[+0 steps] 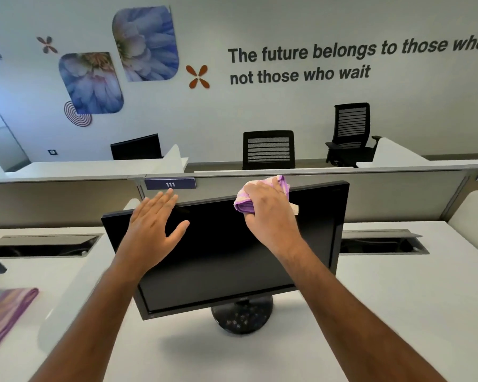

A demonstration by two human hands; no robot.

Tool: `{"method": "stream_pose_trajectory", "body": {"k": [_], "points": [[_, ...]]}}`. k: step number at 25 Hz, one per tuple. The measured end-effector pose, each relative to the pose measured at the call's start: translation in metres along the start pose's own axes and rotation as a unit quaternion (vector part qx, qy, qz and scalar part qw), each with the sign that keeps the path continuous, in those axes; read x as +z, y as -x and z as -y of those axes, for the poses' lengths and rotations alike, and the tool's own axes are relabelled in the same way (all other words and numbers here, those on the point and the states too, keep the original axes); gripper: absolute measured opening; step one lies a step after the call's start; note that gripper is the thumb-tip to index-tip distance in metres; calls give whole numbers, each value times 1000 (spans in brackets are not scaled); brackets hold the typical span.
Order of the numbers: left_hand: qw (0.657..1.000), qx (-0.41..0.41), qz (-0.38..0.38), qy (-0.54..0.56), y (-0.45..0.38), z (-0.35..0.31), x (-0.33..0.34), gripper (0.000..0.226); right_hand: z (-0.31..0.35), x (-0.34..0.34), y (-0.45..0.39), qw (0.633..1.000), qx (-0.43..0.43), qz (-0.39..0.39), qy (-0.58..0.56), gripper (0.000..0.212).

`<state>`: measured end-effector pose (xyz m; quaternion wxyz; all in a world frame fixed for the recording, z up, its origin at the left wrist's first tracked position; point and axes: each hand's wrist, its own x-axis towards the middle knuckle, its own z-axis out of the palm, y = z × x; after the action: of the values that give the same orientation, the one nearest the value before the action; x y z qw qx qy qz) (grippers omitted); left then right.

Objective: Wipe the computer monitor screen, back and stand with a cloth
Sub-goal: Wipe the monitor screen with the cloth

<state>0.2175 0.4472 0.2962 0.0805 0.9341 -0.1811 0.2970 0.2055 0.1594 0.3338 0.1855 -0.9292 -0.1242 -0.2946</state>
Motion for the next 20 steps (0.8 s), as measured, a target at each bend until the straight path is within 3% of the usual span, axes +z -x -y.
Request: {"method": "stream_pose_trajectory", "body": {"k": [5,10,14,20], "points": [[995,-92,-19,-14,35,58,-28,81,59,26,-5,1000,-27,12,-10,38],[965,-156,32,208,60,76,-42,88,105,52,-13,999,-46,16,-24,33],[929,-162,65,326,66,92,-42,95,153,71,-16,997,-68,15,-40,27],[915,-123,89,374,72,102,-47,106,232,93,-20,990,-115,33,-77,35]]}}
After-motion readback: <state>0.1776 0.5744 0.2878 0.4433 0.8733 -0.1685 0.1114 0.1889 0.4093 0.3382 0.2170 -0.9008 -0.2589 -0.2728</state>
